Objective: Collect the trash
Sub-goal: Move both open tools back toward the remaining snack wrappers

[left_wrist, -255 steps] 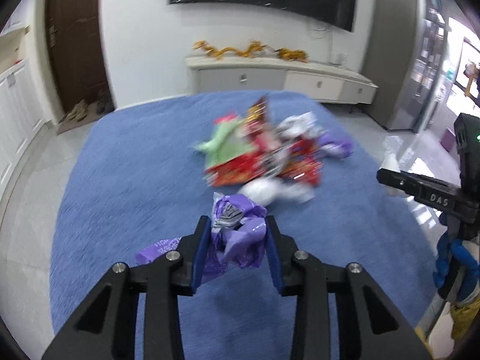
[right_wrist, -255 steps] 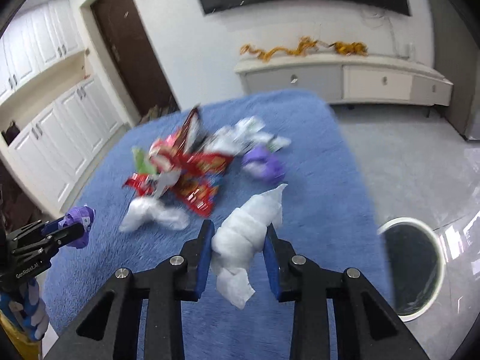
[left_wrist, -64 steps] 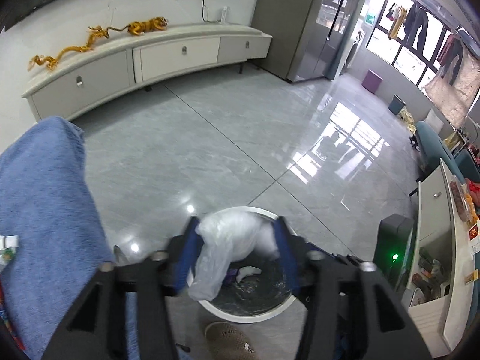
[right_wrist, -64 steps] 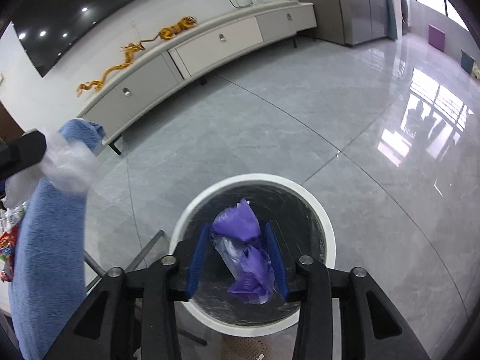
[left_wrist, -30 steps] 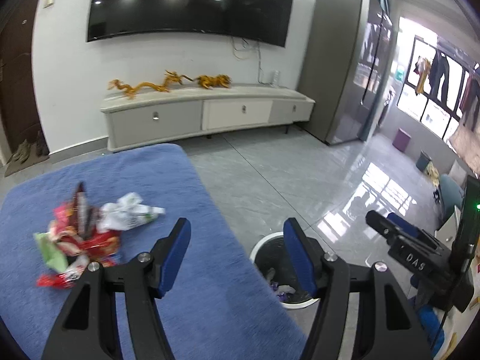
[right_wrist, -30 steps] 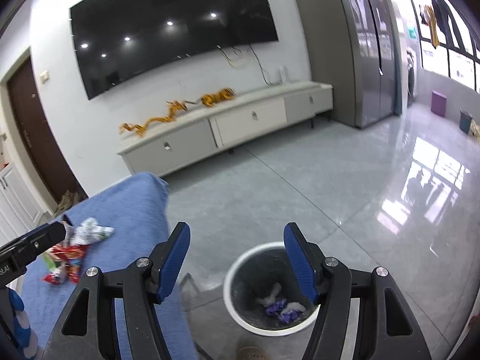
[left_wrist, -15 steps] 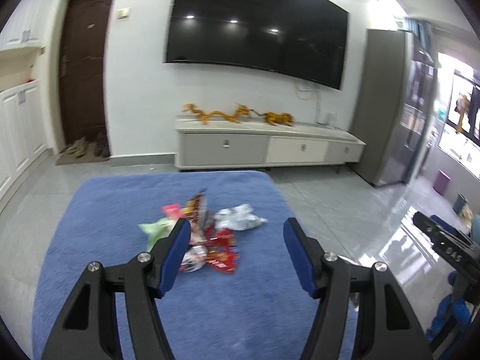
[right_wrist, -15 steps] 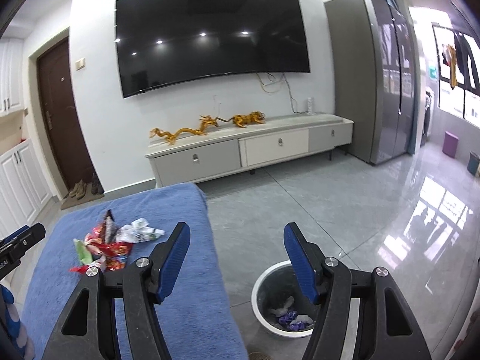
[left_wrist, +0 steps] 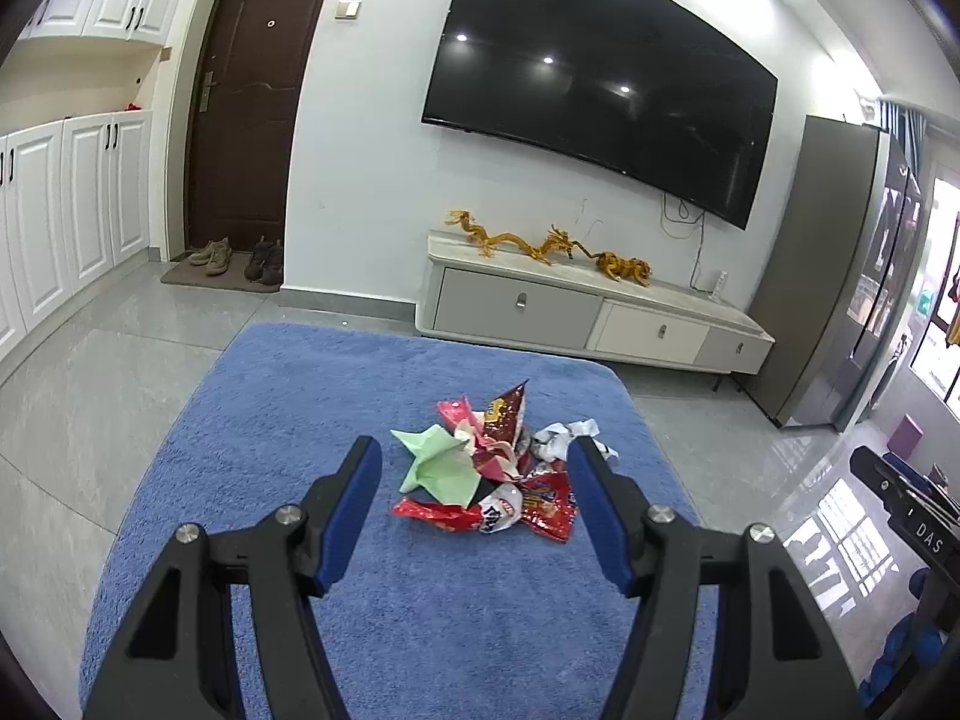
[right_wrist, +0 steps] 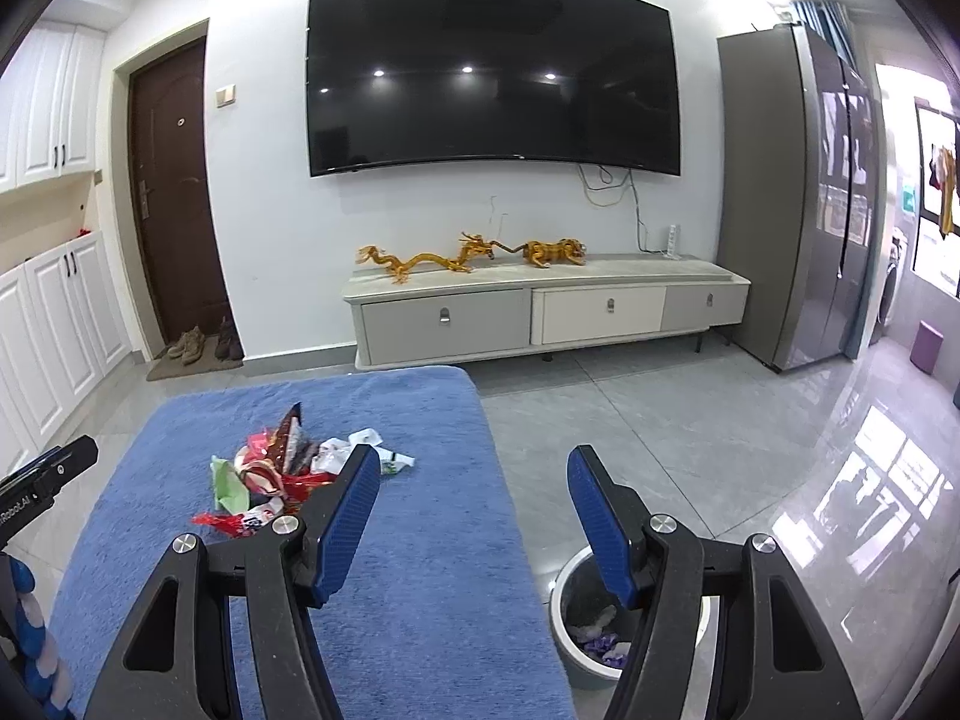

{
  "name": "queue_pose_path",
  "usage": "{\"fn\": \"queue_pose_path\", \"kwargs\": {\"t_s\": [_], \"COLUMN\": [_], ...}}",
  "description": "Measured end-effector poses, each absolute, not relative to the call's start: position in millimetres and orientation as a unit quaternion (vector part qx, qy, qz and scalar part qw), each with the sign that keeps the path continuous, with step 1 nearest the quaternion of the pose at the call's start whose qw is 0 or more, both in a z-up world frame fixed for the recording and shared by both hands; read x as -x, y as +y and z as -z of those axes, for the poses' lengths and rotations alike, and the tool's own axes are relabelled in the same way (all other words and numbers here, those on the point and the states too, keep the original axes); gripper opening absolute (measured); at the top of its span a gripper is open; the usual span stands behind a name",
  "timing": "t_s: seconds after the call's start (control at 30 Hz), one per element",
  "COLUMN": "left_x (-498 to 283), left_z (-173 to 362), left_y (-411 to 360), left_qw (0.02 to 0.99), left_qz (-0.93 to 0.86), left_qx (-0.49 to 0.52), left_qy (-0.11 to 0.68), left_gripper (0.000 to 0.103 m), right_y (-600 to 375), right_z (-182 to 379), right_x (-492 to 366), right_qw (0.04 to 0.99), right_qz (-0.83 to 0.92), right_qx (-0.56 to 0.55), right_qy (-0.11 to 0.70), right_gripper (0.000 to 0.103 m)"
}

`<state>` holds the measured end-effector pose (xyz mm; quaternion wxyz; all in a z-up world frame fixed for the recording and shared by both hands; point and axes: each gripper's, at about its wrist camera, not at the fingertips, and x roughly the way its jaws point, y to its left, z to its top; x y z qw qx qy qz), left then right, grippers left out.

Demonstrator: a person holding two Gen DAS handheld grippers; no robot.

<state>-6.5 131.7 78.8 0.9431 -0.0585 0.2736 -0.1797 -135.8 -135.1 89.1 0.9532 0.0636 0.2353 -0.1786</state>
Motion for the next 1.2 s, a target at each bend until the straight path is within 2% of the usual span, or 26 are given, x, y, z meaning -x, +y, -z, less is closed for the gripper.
{"fn": "queue_pose_path", "kwargs": {"t_s": [0.6, 0.87, 0.93, 1.2], "left_x": [-38.1, -59.2, -64.7, -88.1], "left_z": [-35.9, 1.2, 9.2, 26.4], "left_y": [173.6, 143.1, 131.7, 104.7], "left_qw": [0.945, 0.919, 0.912, 0.880], "left_qz": [0.138, 0.206, 0.220, 0.295], "left_qx": [0.037, -0.037, -0.056, -0.062], "left_qy": [0.294, 0.334, 0.341, 0.367], "left_gripper": [0.062, 0.061, 0.056, 0.054], "right_y": [-127.4, -131.5, -131.7, -126.6], "right_z": [-79.4, -36.3, -25.9, 2.6], "right_x": [104.7, 62.0, 50.0, 5.7], "right_qw": [0.957, 0.948, 0.945, 0.936], "right_qz": [0.140, 0.081, 0.065, 0.010], "right_qx": [-0.070, -0.093, -0.102, -0.107], "right_qy": [0.246, 0.293, 0.305, 0.336], "right_gripper": [0.063, 0.058, 0.057, 0.056]}}
